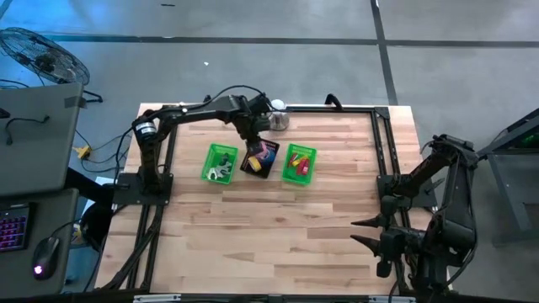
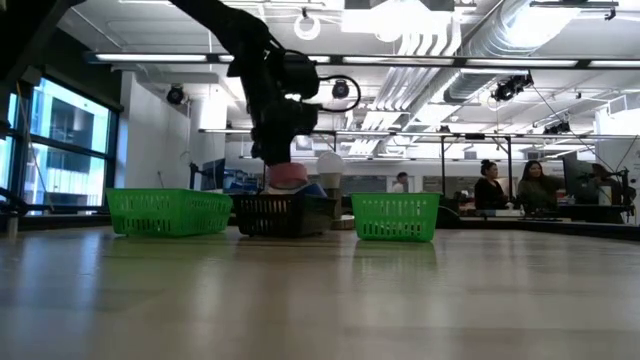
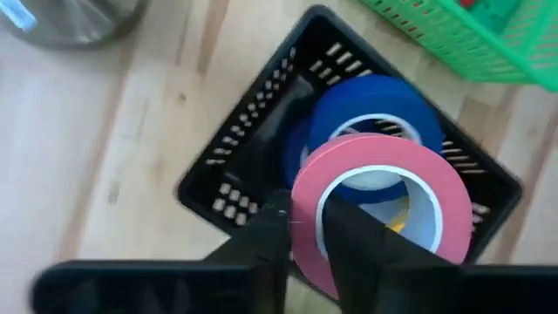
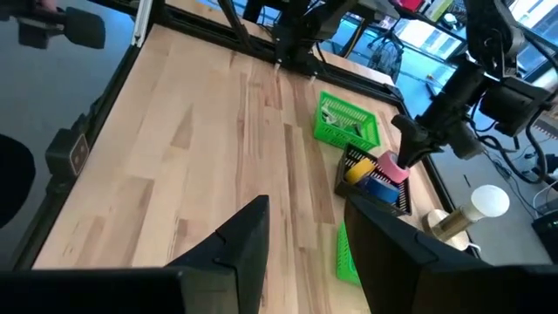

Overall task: Pick and place Stapler, Stapler remover, tape
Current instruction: Put the pink tape into the black bin, then return to Home Position

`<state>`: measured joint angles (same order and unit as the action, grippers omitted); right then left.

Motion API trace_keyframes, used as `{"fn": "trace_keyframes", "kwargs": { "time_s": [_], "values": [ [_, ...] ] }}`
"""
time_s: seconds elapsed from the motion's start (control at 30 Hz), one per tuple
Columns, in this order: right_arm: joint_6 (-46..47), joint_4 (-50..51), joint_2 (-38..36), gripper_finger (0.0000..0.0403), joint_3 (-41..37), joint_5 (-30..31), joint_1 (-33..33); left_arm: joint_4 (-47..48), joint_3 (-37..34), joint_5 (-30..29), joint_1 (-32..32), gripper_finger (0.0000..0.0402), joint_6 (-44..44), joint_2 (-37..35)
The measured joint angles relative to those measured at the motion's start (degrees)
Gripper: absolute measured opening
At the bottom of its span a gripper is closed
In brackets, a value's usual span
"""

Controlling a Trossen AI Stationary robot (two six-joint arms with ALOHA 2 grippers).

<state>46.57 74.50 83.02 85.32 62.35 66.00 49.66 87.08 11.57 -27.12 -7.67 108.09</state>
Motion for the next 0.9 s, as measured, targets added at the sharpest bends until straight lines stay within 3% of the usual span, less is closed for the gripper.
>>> {"fn": "trace_keyframes", "kwargs": {
  "time_s": [0.27,0.43,0.63,0.8,0.9],
  "values": [
    [-0.34,0.04,0.02,0.0142,0.02,1.97,0.00,-0.40,-0.32,-0.68,1.71,0.0199,3.89,0.00],
    [-0.50,0.84,0.02,0.0142,0.02,3.96,0.00,1.20,0.77,-0.84,4.03,0.0253,3.60,0.00],
    [-1.68,4.18,-0.80,0.0142,0.02,4.78,-1.76,12.98,12.16,-1.79,6.95,0.0267,3.19,0.00],
    [-7.16,4.11,-4.37,0.0142,0.11,4.04,-3.12,26.97,26.33,-9.67,11.23,0.0266,3.42,0.00],
    [-9.09,3.99,-7.36,0.0130,0.11,3.49,-3.39,34.45,33.57,-13.78,14.53,0.0246,3.46,-0.02]
  ]
}}
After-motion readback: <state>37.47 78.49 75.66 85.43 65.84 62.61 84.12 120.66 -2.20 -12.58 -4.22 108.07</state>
